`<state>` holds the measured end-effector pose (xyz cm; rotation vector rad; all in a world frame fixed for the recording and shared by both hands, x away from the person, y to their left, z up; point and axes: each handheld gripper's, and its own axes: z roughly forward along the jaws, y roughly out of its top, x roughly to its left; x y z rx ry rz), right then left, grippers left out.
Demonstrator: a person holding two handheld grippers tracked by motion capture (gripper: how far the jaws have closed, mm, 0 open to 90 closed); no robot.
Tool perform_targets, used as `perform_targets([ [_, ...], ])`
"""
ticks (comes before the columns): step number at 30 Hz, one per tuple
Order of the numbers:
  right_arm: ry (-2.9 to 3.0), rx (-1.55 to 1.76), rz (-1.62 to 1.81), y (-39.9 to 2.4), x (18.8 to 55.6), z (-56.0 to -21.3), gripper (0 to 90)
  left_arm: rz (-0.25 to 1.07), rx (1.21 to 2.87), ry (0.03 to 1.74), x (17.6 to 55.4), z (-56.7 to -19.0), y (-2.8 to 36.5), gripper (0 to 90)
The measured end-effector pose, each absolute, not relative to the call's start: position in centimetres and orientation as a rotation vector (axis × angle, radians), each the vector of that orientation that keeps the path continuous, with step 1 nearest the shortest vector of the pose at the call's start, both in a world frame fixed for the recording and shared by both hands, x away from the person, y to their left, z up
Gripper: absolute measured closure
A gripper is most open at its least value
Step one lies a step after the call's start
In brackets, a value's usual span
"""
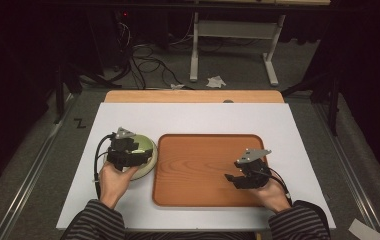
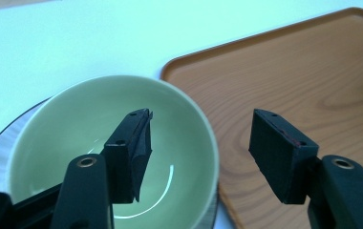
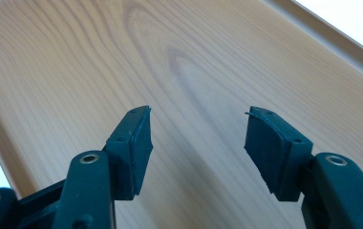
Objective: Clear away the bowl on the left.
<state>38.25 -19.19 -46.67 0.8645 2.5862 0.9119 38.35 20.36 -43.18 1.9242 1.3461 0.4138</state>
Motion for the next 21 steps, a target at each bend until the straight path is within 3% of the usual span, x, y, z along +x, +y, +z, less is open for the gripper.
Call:
perform_targets([
  [21,2.597,0.861,0.913,-19.2,38.3,-46.7,43.7,0.474,1.895,1.495,39.5,-44.1,22.4,37.2],
])
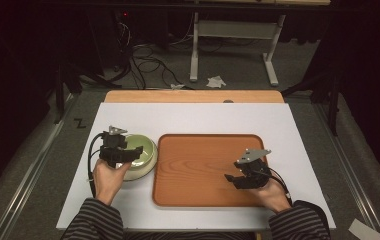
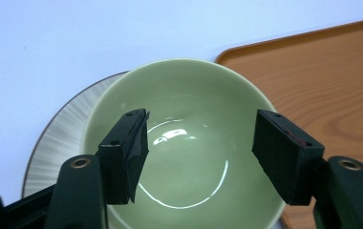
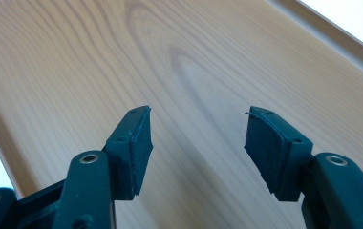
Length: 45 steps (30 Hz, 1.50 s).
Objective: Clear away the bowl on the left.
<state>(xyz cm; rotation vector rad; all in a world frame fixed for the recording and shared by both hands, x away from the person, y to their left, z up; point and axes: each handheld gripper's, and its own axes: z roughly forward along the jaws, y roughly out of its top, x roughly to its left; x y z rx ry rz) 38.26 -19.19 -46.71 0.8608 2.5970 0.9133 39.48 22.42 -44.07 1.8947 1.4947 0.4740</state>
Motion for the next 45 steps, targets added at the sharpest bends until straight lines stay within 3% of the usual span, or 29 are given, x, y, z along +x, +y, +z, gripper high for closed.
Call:
perform_targets([
  [28,2.597,0.860,0.925,-19.1,38.3,-46.8,43.5,0.490,1.819,1.680,40.7,-45.1,25.3,37.7],
  [33,2.604,0.852,0.921,-19.1,38.2,-46.8,43.4,0.474,1.835,1.710,41.0,-45.5,25.4,40.6],
  [37,2.607,0.845,0.917,-19.1,38.3,-46.8,43.4,0.378,1.810,1.744,41.4,-46.4,25.7,43.4],
  [45,2.609,0.845,0.916,-19.1,38.2,-46.8,43.4,0.371,1.832,1.760,41.6,-46.9,25.9,49.1],
])
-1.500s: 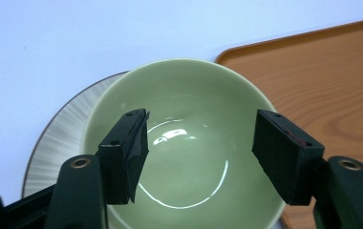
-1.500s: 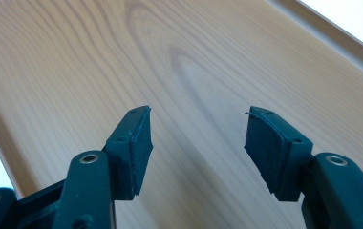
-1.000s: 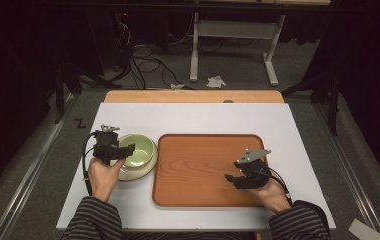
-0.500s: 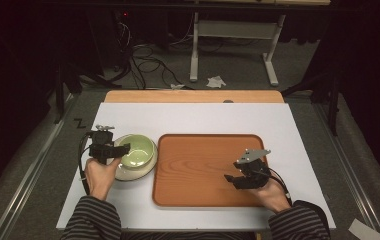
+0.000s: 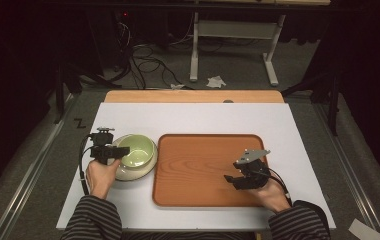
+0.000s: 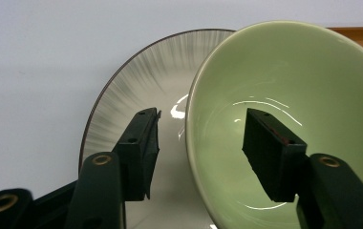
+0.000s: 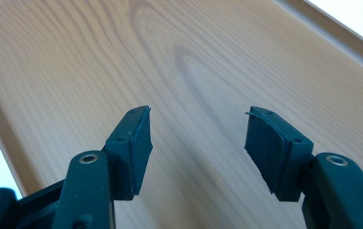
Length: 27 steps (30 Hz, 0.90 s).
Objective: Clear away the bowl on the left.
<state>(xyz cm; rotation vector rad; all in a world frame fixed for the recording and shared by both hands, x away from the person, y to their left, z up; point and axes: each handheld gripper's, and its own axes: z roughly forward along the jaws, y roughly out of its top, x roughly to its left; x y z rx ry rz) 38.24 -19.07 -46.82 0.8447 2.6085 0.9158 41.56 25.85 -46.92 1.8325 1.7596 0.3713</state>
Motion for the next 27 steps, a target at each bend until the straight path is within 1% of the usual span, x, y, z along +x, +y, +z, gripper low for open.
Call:
perform_targets([
  [3,2.608,0.843,0.913,-19.1,38.2,-46.8,43.4,0.354,1.862,1.756,41.7,-47.3,25.7,51.2],
  [4,2.608,0.845,0.913,-19.1,38.2,-46.8,43.4,0.342,1.871,1.759,41.8,-47.5,25.6,54.6],
  [7,2.605,0.849,0.917,-19.0,38.2,-46.8,43.4,0.331,1.871,1.761,41.9,-47.6,25.6,58.1],
  [13,2.608,0.848,0.912,-19.0,38.2,-46.9,43.5,0.336,1.893,1.768,42.0,-47.9,25.5,61.2],
  [21,2.607,0.847,0.914,-19.0,38.2,-46.9,43.5,0.266,1.871,1.793,42.3,-48.1,25.8,68.1],
  [25,2.606,0.850,0.910,-19.0,38.2,-46.8,43.5,0.241,1.856,1.816,42.3,-48.1,26.0,74.2],
  [26,2.606,0.850,0.910,-19.0,38.2,-46.8,43.5,0.234,1.848,1.822,42.3,-48.1,26.1,74.2],
  [27,2.604,0.847,0.912,-19.0,38.2,-46.9,43.5,0.228,1.844,1.829,42.3,-48.1,26.2,77.3],
])
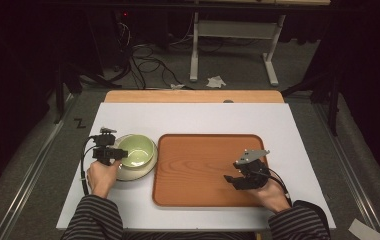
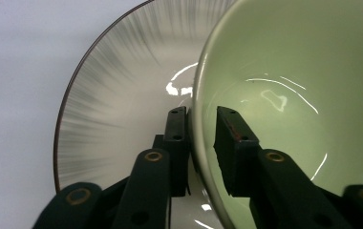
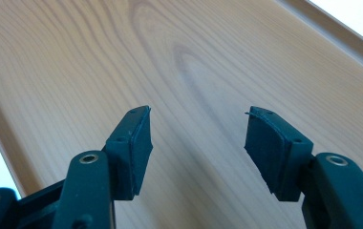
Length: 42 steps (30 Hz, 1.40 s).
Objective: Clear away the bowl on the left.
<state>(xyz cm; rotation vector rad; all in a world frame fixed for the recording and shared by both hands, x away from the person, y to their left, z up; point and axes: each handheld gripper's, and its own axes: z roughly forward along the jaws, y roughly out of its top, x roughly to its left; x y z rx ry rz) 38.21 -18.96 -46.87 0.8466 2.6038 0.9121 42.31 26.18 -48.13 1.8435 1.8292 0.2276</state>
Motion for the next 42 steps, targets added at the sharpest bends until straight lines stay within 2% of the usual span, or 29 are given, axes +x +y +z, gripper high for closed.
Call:
perform_targets([
  [9,2.602,0.850,0.914,-18.9,38.2,-46.9,43.5,0.183,1.806,1.822,42.4,-48.1,26.3,83.6],
  [29,2.600,0.838,0.917,-19.0,38.1,-46.8,43.5,0.259,1.804,1.800,42.0,-47.3,26.3,83.5],
  [42,2.581,0.835,0.928,-19.0,38.1,-46.7,43.7,0.246,1.793,1.776,41.8,-46.9,26.6,83.4],
])
